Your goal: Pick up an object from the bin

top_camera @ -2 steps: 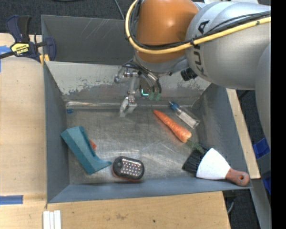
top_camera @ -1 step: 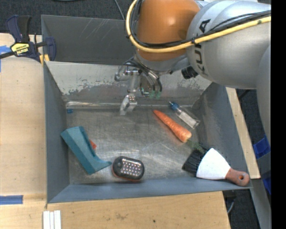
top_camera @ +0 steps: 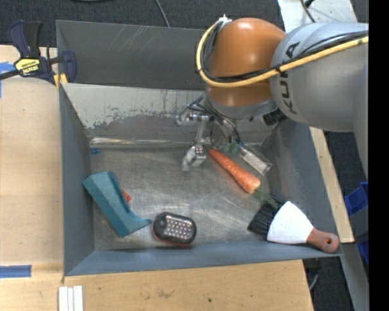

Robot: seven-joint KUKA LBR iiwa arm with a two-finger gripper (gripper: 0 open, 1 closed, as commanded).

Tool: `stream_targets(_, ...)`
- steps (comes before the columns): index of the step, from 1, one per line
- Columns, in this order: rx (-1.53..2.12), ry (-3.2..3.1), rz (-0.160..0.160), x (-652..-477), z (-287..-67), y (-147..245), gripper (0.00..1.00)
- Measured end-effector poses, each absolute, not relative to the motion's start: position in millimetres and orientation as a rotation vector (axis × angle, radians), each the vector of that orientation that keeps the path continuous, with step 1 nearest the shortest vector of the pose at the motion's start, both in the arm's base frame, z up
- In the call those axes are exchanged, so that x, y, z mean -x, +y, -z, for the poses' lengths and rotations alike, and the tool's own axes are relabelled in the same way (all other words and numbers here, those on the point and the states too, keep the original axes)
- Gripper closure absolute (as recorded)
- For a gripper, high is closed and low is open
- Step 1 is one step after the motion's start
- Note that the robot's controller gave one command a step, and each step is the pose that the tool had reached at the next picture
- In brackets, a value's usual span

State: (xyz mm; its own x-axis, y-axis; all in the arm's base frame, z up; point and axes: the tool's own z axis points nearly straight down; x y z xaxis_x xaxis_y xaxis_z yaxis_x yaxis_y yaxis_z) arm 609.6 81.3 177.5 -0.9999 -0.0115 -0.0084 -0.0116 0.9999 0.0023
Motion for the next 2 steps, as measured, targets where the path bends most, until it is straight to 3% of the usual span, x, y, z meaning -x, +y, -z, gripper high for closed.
stream_targets(1,0.149,3.139,0.007,-610.2,-147,67,0.0)
stream_targets(2,0.144,3.134,-0.006,-617.2,-150,48,0.0)
